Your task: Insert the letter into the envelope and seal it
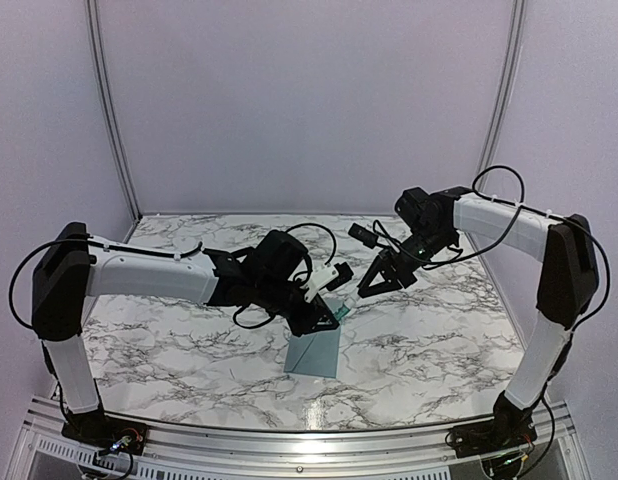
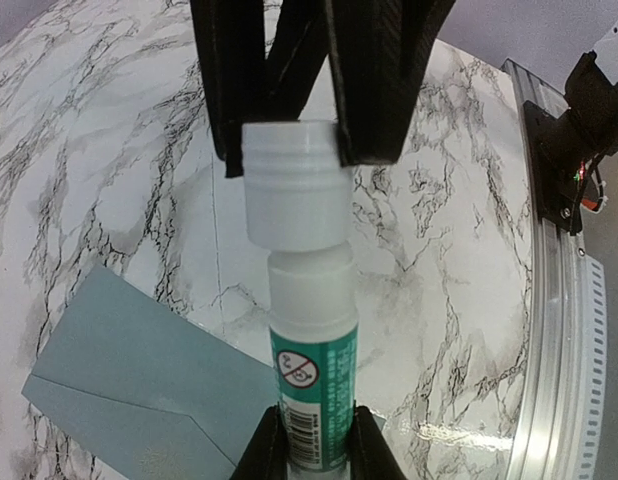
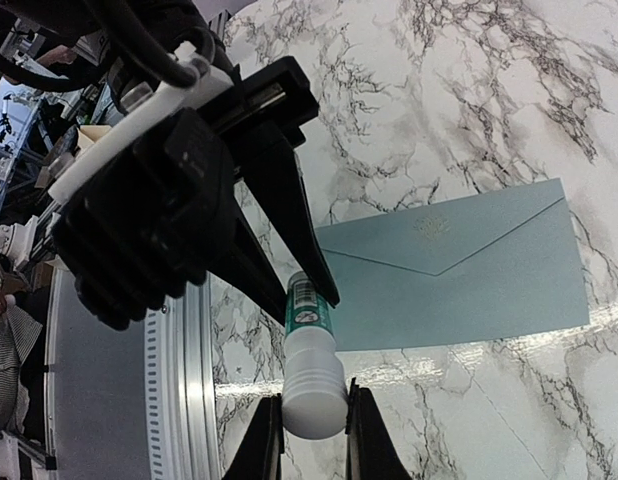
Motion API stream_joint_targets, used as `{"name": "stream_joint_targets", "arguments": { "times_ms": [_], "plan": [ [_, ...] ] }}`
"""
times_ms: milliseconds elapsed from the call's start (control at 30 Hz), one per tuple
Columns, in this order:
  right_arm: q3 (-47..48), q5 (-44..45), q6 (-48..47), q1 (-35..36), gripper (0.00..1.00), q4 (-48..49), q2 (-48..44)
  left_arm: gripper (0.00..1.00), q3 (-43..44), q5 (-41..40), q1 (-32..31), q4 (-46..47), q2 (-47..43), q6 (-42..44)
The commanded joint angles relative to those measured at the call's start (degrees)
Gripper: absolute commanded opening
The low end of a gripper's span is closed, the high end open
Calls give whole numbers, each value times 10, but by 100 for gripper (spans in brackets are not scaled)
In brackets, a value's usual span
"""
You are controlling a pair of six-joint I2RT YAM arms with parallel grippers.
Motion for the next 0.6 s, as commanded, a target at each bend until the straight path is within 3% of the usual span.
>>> {"name": "stream_joint_targets", "arguments": {
  "times_ms": [0,567],
  "plan": [
    [15,-7,-10,9,9,-13,6,0,18,-1,-3,-6,4,5],
    [8,-18,-9,9,10,-14,15,0,11,2,-3,12,-2,-5]
  ]
}}
